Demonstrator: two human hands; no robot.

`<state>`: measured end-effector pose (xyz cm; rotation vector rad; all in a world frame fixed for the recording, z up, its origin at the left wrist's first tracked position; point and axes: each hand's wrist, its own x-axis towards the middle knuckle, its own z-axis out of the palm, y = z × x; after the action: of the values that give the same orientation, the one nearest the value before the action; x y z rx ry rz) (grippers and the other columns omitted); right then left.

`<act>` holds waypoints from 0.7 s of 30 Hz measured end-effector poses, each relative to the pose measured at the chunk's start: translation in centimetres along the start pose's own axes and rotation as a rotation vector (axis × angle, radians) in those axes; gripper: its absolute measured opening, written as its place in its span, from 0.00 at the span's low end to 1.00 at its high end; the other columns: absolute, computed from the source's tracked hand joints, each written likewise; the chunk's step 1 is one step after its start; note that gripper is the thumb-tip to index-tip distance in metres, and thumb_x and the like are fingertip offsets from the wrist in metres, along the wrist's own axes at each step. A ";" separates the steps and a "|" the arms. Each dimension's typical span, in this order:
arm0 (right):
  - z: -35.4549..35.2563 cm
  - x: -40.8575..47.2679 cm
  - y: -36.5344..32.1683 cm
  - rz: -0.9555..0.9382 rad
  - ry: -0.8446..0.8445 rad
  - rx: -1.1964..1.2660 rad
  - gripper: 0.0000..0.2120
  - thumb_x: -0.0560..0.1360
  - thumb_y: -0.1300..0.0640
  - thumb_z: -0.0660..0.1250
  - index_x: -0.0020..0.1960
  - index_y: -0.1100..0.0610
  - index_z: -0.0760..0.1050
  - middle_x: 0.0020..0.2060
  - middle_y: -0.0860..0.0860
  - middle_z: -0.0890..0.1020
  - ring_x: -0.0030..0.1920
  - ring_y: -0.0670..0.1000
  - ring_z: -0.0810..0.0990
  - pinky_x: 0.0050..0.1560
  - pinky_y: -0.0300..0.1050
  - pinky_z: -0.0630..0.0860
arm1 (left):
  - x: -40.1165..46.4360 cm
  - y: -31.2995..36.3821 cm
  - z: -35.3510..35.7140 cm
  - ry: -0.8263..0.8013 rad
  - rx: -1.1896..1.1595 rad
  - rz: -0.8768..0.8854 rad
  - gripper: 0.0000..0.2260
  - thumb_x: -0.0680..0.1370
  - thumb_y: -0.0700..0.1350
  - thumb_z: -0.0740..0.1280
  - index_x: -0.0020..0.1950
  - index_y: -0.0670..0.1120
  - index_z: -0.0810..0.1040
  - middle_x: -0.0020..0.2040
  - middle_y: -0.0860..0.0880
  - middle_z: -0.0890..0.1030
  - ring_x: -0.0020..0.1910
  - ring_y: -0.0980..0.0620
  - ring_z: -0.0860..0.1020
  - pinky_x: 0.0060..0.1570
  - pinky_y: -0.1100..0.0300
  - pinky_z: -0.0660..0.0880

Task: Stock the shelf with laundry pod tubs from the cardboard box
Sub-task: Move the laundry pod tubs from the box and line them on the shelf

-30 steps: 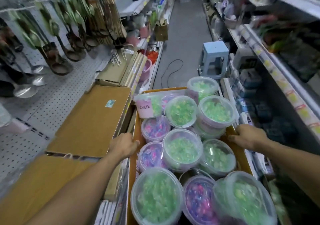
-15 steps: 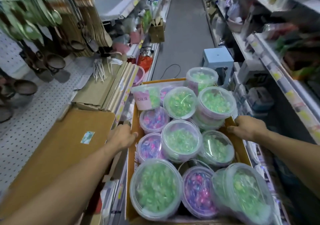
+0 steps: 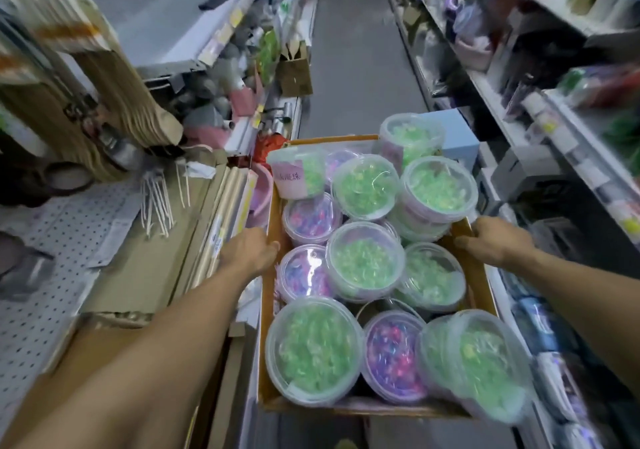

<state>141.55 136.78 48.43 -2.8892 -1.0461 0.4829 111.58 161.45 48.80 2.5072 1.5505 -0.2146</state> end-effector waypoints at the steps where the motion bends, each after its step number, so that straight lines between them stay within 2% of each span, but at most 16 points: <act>1: -0.4 1.9 -0.4 0.013 -0.001 0.020 0.18 0.73 0.43 0.62 0.36 0.57 0.75 0.36 0.53 0.79 0.40 0.56 0.78 0.40 0.46 0.73 | 2.1 0.9 -0.3 0.009 -0.016 -0.007 0.15 0.78 0.53 0.60 0.51 0.42 0.77 0.53 0.42 0.80 0.52 0.40 0.78 0.42 0.55 0.70; 4: -1.2 7.7 -1.4 0.061 -0.004 0.077 0.17 0.73 0.44 0.62 0.34 0.55 0.70 0.34 0.53 0.78 0.39 0.56 0.77 0.38 0.45 0.70 | 8.9 3.6 -1.0 0.039 -0.062 -0.028 0.14 0.77 0.51 0.61 0.51 0.42 0.77 0.53 0.41 0.80 0.53 0.39 0.78 0.44 0.54 0.71; 8: -2.8 15.6 -1.7 0.074 -0.002 0.131 0.16 0.74 0.43 0.62 0.33 0.53 0.68 0.34 0.51 0.76 0.40 0.56 0.77 0.39 0.46 0.71 | 17.5 7.0 -2.1 0.048 -0.070 -0.008 0.14 0.78 0.51 0.61 0.51 0.40 0.77 0.53 0.39 0.80 0.53 0.38 0.78 0.43 0.55 0.71; 14: -6.1 25.6 -0.6 0.136 0.011 0.139 0.18 0.73 0.41 0.60 0.41 0.56 0.76 0.37 0.53 0.80 0.38 0.55 0.78 0.41 0.48 0.76 | 28.1 12.7 -4.9 0.042 -0.133 0.079 0.15 0.78 0.51 0.63 0.50 0.38 0.77 0.53 0.37 0.80 0.54 0.37 0.78 0.48 0.52 0.73; 21: -11.2 34.7 1.3 0.244 0.053 0.150 0.18 0.74 0.44 0.61 0.33 0.55 0.71 0.33 0.52 0.76 0.38 0.56 0.77 0.34 0.45 0.69 | 39.1 20.7 -7.3 0.038 -0.105 0.192 0.14 0.77 0.52 0.62 0.41 0.42 0.74 0.47 0.39 0.81 0.46 0.39 0.79 0.39 0.56 0.69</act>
<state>170.88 158.41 49.31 -2.8883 -0.6234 0.4683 147.69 188.09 49.00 2.5686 1.2866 -0.0568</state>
